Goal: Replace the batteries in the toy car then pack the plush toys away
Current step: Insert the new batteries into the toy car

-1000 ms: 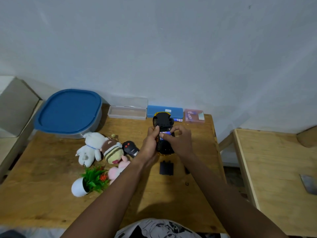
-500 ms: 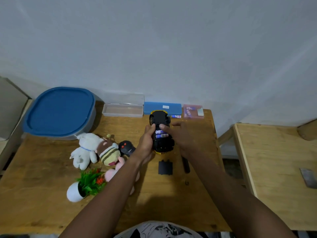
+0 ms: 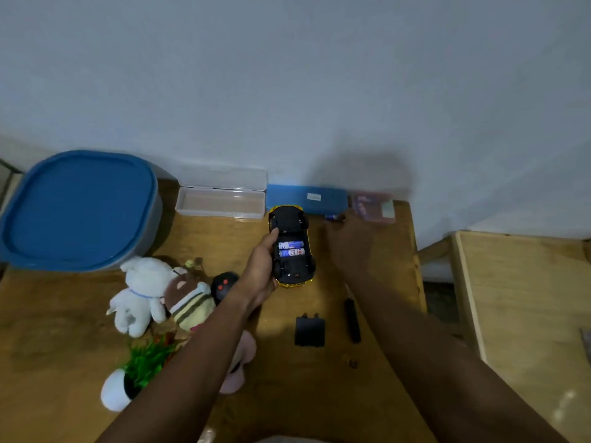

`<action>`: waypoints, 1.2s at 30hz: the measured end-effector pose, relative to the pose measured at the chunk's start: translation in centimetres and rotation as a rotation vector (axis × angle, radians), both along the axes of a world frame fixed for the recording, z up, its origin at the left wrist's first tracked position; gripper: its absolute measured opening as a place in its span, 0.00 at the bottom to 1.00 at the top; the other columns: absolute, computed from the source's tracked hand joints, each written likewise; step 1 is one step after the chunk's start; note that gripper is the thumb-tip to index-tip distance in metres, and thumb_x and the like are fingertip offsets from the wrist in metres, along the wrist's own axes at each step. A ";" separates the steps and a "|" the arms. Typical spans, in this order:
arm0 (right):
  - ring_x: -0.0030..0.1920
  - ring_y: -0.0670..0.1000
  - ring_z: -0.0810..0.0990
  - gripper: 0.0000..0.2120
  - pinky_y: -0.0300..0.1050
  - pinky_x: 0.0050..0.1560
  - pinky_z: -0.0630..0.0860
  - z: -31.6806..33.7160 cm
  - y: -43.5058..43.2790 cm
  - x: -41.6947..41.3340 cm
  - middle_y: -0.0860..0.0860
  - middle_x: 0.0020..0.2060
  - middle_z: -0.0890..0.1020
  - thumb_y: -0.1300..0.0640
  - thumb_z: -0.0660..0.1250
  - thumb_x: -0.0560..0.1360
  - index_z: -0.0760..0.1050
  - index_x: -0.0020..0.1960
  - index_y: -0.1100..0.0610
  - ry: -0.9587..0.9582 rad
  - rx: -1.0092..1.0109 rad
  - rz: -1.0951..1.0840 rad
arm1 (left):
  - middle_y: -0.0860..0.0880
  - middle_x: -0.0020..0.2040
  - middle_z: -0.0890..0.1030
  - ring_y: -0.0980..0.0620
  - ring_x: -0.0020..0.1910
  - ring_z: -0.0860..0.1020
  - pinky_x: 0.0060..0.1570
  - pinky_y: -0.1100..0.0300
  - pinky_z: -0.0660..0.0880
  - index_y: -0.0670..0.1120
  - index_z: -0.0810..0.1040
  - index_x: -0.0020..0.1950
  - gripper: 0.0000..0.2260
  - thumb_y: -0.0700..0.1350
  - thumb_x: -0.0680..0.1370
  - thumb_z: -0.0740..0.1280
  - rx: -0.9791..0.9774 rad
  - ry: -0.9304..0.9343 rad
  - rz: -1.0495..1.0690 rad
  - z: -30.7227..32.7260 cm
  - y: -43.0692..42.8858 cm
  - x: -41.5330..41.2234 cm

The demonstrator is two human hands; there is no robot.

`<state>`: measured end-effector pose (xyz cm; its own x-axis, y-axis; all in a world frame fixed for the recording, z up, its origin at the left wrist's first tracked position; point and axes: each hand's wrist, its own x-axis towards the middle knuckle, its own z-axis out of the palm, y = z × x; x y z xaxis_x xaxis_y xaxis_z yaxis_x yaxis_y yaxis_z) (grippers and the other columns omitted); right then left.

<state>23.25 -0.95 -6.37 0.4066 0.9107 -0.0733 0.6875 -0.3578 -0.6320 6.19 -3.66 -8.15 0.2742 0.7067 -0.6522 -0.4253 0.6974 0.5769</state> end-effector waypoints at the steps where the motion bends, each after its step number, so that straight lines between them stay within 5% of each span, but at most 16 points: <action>1: 0.53 0.55 0.79 0.12 0.46 0.50 0.74 -0.4 0.4 0.0 0.53 0.54 0.81 0.51 0.68 0.74 0.76 0.55 0.55 -0.022 0.000 -0.004 | 0.39 0.60 0.82 0.41 0.55 0.82 0.56 0.45 0.79 0.43 0.74 0.72 0.23 0.56 0.84 0.56 0.001 -0.001 0.001 -0.3 0.2 0.0; 7: 0.47 0.55 0.79 0.14 0.43 0.39 0.69 -1.4 0.8 0.2 0.55 0.48 0.81 0.44 0.65 0.77 0.77 0.49 0.56 -0.234 0.004 0.003 | 0.36 0.66 0.78 0.37 0.60 0.80 0.59 0.40 0.79 0.45 0.70 0.73 0.23 0.56 0.84 0.56 0.045 0.005 0.000 -0.9 0.6 0.1; 11: 0.41 0.52 0.78 0.13 0.41 0.37 0.65 -2.6 0.2 0.0 0.53 0.40 0.80 0.44 0.64 0.78 0.76 0.46 0.55 -0.161 -0.040 0.034 | 0.36 0.66 0.79 0.37 0.60 0.80 0.58 0.41 0.79 0.44 0.70 0.73 0.23 0.56 0.84 0.56 0.044 0.008 0.010 -0.6 0.5 -0.1; 16: 0.46 0.54 0.77 0.05 0.43 0.41 0.65 -2.1 -1.6 1.1 0.54 0.43 0.81 0.58 0.66 0.77 0.80 0.50 0.55 -0.146 -0.103 0.294 | 0.37 0.61 0.81 0.41 0.55 0.81 0.57 0.45 0.79 0.42 0.73 0.72 0.24 0.56 0.85 0.54 0.049 -0.032 -0.019 0.7 -0.4 -0.5; 21: 0.47 0.50 0.82 0.07 0.48 0.49 0.78 1.2 -4.8 1.3 0.50 0.45 0.84 0.55 0.68 0.77 0.81 0.54 0.49 0.252 -0.089 0.114 | 0.40 0.60 0.82 0.41 0.55 0.82 0.59 0.45 0.77 0.44 0.75 0.72 0.26 0.60 0.84 0.54 0.040 -0.077 -0.084 1.9 -1.9 -1.1; 23: 0.44 0.46 0.82 0.07 0.42 0.48 0.79 3.2 -5.7 1.0 0.47 0.41 0.84 0.56 0.68 0.77 0.82 0.54 0.51 0.322 0.031 0.107 | 0.39 0.62 0.81 0.40 0.57 0.81 0.60 0.44 0.76 0.45 0.75 0.72 0.26 0.60 0.84 0.54 0.057 -0.085 -0.117 2.4 -2.6 -1.3; 27: 0.44 0.38 0.79 0.09 0.29 0.46 0.73 6.2 -7.7 -0.5 0.43 0.44 0.82 0.60 0.70 0.75 0.82 0.52 0.50 0.260 0.143 0.298 | 0.37 0.67 0.79 0.39 0.61 0.78 0.62 0.44 0.75 0.45 0.75 0.72 0.26 0.60 0.84 0.52 0.076 -0.094 -0.164 3.4 -3.9 -1.4; 31: 0.43 0.46 0.79 0.10 0.43 0.48 0.77 7.1 -9.4 -1.6 0.51 0.47 0.83 0.59 0.71 0.74 0.83 0.54 0.53 0.144 0.146 0.389 | 0.40 0.61 0.82 0.42 0.57 0.81 0.60 0.47 0.76 0.43 0.74 0.72 0.26 0.58 0.85 0.52 0.069 -0.108 -0.135 4.9 -5.2 -1.1; 36: 0.39 0.46 0.79 0.06 0.37 0.45 0.74 8.6 -10.8 -2.3 0.49 0.45 0.84 0.59 0.73 0.72 0.84 0.49 0.54 0.037 0.275 0.421 | 0.40 0.60 0.83 0.43 0.57 0.82 0.56 0.49 0.79 0.45 0.75 0.70 0.24 0.56 0.86 0.50 0.137 -0.087 -0.142 6.3 -6.8 -1.5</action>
